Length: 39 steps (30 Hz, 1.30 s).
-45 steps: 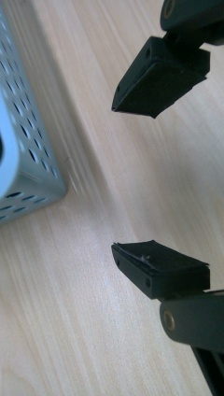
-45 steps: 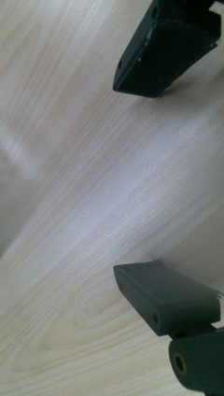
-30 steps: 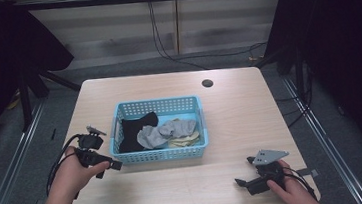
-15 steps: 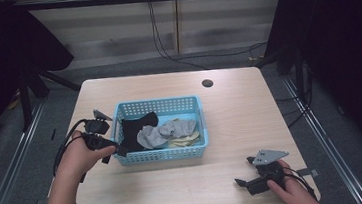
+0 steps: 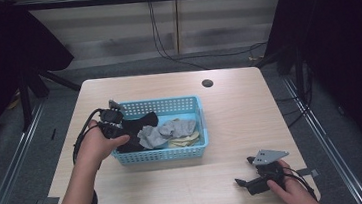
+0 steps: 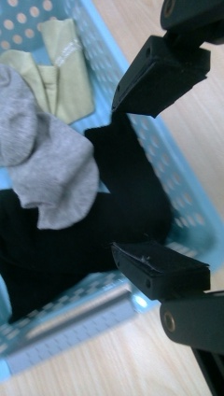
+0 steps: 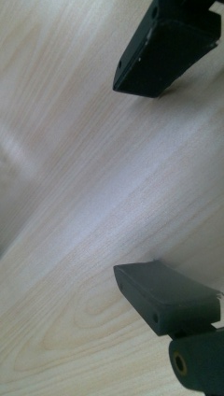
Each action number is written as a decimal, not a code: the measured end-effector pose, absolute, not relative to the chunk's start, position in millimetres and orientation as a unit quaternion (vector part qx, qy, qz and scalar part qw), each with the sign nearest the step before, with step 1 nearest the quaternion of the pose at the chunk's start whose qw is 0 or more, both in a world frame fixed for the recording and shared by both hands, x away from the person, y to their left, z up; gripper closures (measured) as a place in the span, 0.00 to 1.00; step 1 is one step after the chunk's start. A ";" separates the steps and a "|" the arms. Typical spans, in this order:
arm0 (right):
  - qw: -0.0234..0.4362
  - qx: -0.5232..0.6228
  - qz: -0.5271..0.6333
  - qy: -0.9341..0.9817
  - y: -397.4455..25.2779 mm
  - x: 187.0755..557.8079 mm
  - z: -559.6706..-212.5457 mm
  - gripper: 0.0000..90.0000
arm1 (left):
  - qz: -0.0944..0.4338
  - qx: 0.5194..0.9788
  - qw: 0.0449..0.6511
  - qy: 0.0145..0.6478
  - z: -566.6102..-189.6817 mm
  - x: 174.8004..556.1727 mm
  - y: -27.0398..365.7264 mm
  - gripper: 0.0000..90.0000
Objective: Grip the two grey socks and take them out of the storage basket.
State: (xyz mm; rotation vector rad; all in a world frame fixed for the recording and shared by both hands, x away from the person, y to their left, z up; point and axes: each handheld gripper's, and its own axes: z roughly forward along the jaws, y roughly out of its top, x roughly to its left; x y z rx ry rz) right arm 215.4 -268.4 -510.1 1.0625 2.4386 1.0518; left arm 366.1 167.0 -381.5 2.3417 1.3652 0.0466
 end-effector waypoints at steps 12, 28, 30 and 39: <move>0.139 0.367 0.366 0.844 -268.4 215.5 -510.2 0.11 | 0.011 0.847 0.221 0.484 -402.3 382.4 135.5 0.29; 0.138 0.369 0.366 0.843 -268.5 215.4 -510.2 0.11 | 0.013 0.842 0.244 0.480 -418.5 400.6 114.9 0.30; 0.139 0.368 0.366 0.844 -268.5 215.4 -510.2 0.11 | 0.004 0.838 0.253 0.484 -419.9 400.7 109.4 0.30; 0.138 0.368 0.365 0.844 -268.5 215.4 -510.1 0.11 | -0.003 0.842 0.251 0.477 -430.4 403.2 95.3 0.30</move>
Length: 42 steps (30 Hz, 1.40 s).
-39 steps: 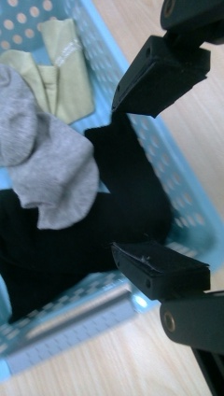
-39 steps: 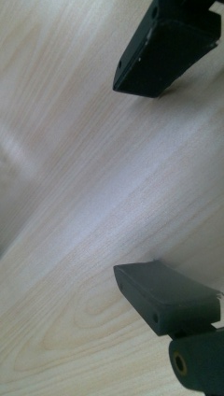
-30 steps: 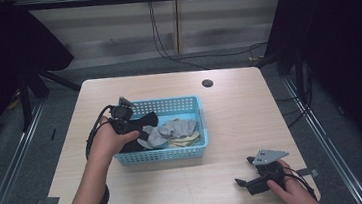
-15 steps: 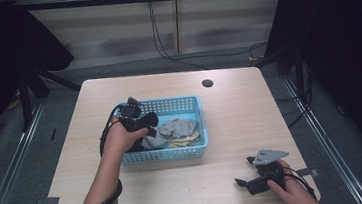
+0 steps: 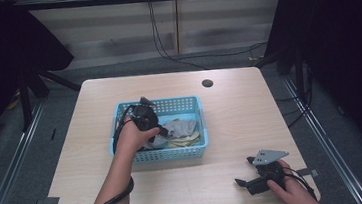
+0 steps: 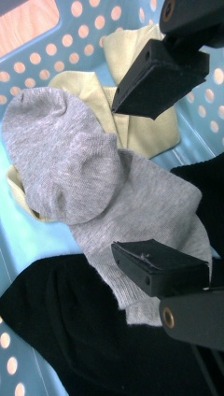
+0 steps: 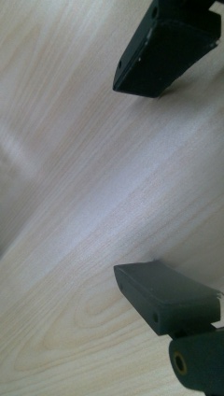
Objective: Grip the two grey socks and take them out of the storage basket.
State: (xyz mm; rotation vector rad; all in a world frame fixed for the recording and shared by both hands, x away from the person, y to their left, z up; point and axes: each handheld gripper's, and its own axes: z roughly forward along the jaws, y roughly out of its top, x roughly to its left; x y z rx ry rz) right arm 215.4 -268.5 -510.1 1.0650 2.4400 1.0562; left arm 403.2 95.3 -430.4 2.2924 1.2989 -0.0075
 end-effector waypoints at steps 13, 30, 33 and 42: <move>0.139 0.367 0.366 0.844 -268.9 215.8 -510.2 0.11 | -0.008 0.845 0.248 0.473 -443.3 409.4 75.8 0.37; 0.139 0.367 0.365 0.844 -268.7 215.6 -510.2 0.11 | -0.008 0.867 0.217 0.448 -420.0 412.4 78.5 0.99; 0.140 0.366 0.365 0.844 -268.6 215.6 -510.2 0.11 | -0.008 0.866 0.215 0.452 -416.0 411.9 86.8 0.99; 0.142 0.366 0.365 0.844 -268.6 215.6 -510.2 0.11 | -0.005 0.854 0.193 0.482 -411.9 407.2 126.4 0.99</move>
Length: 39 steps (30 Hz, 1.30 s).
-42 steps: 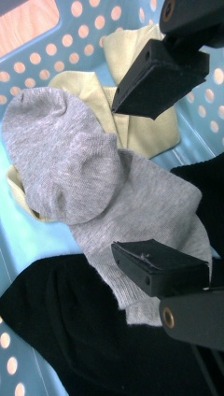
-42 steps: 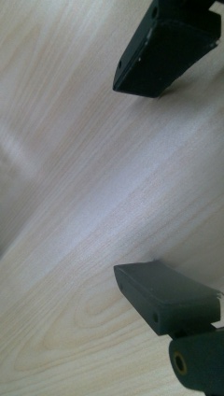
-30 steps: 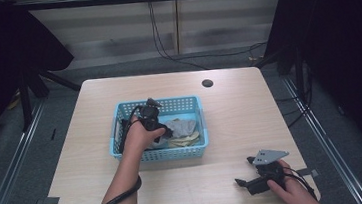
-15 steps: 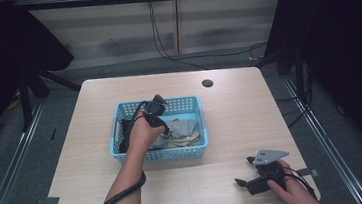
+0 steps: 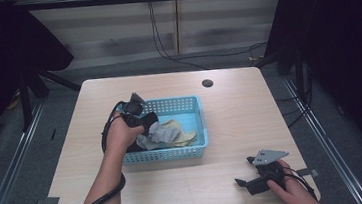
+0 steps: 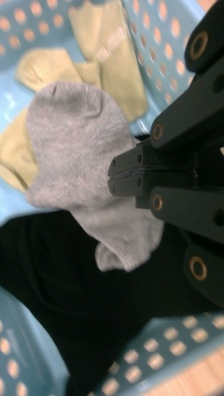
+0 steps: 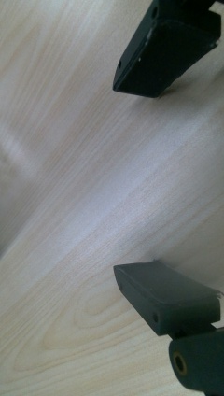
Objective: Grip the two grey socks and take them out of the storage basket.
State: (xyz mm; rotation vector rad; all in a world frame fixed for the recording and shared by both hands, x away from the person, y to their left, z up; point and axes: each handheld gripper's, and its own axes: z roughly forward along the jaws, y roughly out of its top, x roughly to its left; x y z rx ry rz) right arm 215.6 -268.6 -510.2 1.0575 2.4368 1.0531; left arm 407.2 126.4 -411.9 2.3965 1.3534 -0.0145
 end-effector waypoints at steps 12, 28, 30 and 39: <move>0.139 0.368 0.366 0.844 -268.5 215.4 -510.1 0.11 | -0.020 0.847 0.223 0.482 -418.8 406.0 116.1 0.74; 0.137 0.368 0.365 0.844 -268.7 215.5 -510.1 0.11 | -0.020 0.845 0.178 0.504 -437.2 411.4 105.3 0.90; 0.139 0.367 0.366 0.844 -268.7 215.6 -510.2 0.11 | -0.023 0.844 0.183 0.504 -428.5 410.5 105.7 0.91; 0.144 0.367 0.364 0.844 -268.6 215.7 -510.0 0.11 | -0.031 0.847 0.183 0.497 -397.4 410.6 106.2 0.91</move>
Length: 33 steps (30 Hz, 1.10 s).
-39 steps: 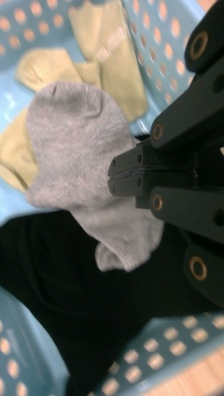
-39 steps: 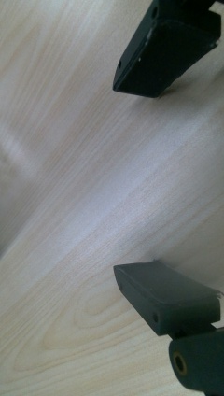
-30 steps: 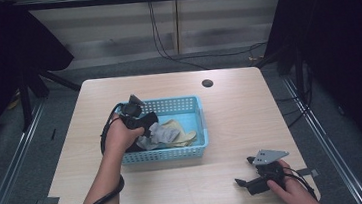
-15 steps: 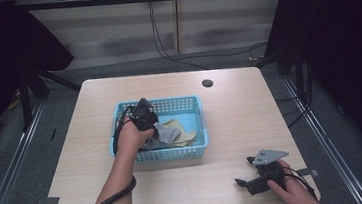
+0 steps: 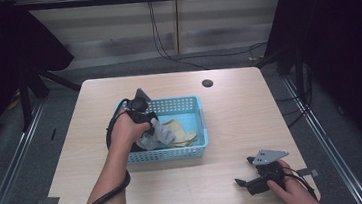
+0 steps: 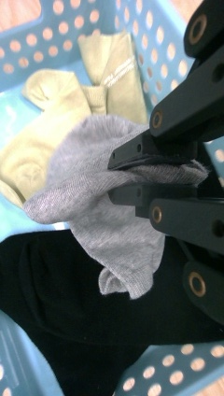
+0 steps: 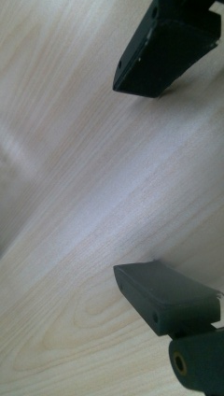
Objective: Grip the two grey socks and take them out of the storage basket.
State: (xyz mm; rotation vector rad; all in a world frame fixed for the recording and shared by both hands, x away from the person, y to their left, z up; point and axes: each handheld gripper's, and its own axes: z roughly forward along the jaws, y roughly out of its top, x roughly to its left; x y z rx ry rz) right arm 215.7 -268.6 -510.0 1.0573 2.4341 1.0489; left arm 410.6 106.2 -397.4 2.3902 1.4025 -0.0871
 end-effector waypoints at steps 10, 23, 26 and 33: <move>0.140 0.367 0.365 0.844 -268.6 215.7 -510.1 0.11 | -0.029 0.857 0.165 0.487 -365.7 412.5 109.6 0.91; 0.139 0.367 0.365 0.844 -268.7 215.7 -509.9 0.11 | -0.034 0.854 0.155 0.496 -332.1 414.6 128.5 0.91; 0.139 0.367 0.365 0.844 -268.7 215.7 -509.9 0.11 | -0.029 0.853 0.152 0.499 -324.1 414.8 133.4 0.91; 0.139 0.367 0.365 0.844 -268.8 215.7 -509.9 0.11 | -0.029 0.847 0.138 0.512 -313.2 414.7 145.2 0.91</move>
